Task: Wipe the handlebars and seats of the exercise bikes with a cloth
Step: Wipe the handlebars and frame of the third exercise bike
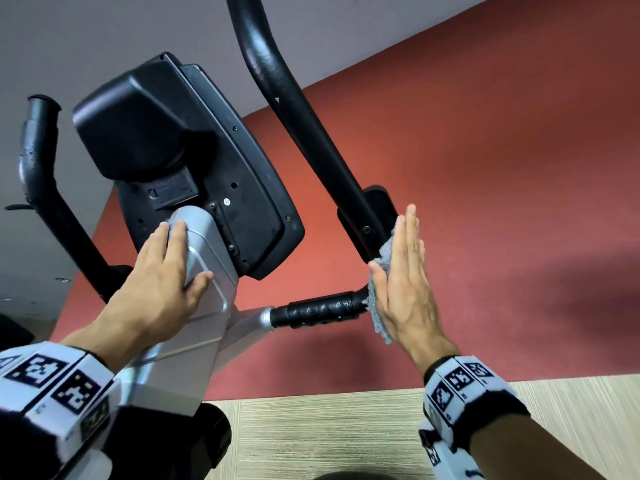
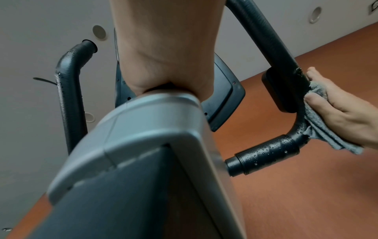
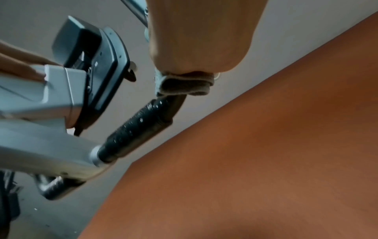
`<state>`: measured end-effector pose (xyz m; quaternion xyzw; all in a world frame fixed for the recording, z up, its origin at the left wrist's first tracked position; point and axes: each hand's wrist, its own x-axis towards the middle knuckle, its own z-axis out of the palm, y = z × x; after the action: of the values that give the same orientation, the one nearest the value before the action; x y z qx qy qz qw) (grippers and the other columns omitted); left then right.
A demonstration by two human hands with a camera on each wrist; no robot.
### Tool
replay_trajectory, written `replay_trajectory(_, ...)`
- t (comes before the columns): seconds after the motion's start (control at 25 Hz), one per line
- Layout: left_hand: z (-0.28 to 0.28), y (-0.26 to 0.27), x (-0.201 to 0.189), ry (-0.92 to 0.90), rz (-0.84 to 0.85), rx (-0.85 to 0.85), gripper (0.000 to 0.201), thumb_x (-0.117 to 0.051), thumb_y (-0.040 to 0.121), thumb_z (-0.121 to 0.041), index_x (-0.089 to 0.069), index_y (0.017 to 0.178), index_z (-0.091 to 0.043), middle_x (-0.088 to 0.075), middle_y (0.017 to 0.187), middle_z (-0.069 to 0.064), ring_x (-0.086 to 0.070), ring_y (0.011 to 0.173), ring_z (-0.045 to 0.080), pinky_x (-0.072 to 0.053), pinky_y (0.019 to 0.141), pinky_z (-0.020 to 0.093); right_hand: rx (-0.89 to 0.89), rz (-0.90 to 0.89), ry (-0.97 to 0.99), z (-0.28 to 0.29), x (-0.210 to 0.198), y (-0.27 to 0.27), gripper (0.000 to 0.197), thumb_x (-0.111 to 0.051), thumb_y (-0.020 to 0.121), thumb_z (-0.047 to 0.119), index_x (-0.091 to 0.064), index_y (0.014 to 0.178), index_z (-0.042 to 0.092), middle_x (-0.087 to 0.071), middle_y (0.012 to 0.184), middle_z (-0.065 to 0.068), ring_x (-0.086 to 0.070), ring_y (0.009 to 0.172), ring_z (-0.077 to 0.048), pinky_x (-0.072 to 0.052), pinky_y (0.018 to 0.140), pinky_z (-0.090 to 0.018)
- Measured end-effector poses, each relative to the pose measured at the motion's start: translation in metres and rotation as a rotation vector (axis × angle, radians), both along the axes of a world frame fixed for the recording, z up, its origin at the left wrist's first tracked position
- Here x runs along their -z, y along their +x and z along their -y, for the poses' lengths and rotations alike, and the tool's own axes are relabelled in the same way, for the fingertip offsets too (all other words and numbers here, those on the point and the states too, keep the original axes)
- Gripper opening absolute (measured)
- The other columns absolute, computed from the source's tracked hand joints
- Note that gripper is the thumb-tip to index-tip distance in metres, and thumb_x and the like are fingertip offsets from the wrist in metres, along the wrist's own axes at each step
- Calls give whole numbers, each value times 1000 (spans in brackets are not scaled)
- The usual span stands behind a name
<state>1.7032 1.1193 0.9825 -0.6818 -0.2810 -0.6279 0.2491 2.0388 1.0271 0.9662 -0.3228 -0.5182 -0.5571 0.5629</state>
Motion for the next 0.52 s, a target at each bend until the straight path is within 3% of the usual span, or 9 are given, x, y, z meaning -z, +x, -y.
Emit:
replay_trajectory(0.2, -2, -1, -2, 4, 8, -22, 86, -62, 99, -31, -10, 162, -4, -8, 169, 19, -3, 157, 28, -6, 128, 37, -28, 47, 153, 10, -35, -32, 66, -39, 105, 30, -17, 159, -1, -10, 170, -15, -4, 158, -22, -7, 129, -38)
replay_trajectory(0.4, -1, -1, -2, -23, 7, -23, 88, -62, 98, -31, -9, 162, -4, -7, 169, 20, -4, 157, 29, -6, 128, 38, -79, -22, 84, -14, 4, 2, 68, -38, 106, 29, -8, 162, 5, -1, 172, -10, 3, 159, -19, -3, 128, -35)
replay_trajectory(0.52, 2, 1, -2, -27, 12, -11, 87, -62, 98, -31, -9, 162, -6, -7, 169, 19, -4, 157, 29, -6, 128, 37, -10, -32, 132, -6, -9, -12, 67, -39, 104, 26, -13, 160, 0, -7, 171, -14, 0, 159, -25, -1, 129, -36)
